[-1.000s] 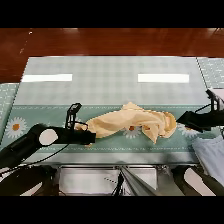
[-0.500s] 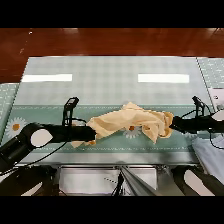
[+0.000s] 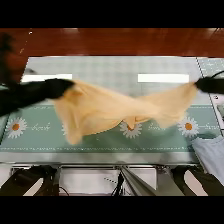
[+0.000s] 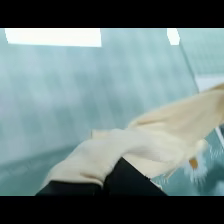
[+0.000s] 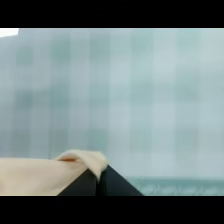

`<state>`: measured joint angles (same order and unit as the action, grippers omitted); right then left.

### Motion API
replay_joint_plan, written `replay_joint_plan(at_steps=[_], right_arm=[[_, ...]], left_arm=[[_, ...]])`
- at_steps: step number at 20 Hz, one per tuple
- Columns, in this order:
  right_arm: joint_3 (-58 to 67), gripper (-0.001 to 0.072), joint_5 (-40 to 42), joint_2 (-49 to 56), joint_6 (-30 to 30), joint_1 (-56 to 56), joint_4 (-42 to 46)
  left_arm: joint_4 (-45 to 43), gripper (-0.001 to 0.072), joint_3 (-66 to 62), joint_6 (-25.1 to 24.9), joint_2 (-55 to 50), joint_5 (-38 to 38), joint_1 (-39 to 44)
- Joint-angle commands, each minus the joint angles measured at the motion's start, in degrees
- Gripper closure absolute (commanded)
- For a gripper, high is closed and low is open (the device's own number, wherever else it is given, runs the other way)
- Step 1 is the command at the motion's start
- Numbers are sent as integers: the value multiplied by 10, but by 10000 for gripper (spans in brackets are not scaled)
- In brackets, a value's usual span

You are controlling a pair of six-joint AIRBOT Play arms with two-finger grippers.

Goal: Fold the shirts.

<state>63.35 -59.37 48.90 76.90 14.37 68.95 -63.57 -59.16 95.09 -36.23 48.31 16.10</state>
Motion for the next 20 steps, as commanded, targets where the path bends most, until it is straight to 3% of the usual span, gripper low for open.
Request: replay_joint_plan(at_steps=[1,3,6,13,16,19,20], right_arm=[[159,667,52,-51,25,-1,33],[208,668,53,-66,44,-2,40],[250,667,54,-86,61,-2,26],[343,668,55,-131,73,-2,27],[410,668,51,-130,94,-2,49],[450,669,-21,-130,94,-2,112],[451,669,-58,-130,94,-2,151]], left_arm=[[-73,684,-179,-16,42,45,-126],[-73,684,-254,-16,48,92,-178],[-47,684,-324,-16,53,148,-191],[41,684,-376,-14,85,172,-190],[56,684,-394,22,86,209,-190],[64,684,-394,29,83,294,-191],[54,684,-393,54,78,337,-191]])
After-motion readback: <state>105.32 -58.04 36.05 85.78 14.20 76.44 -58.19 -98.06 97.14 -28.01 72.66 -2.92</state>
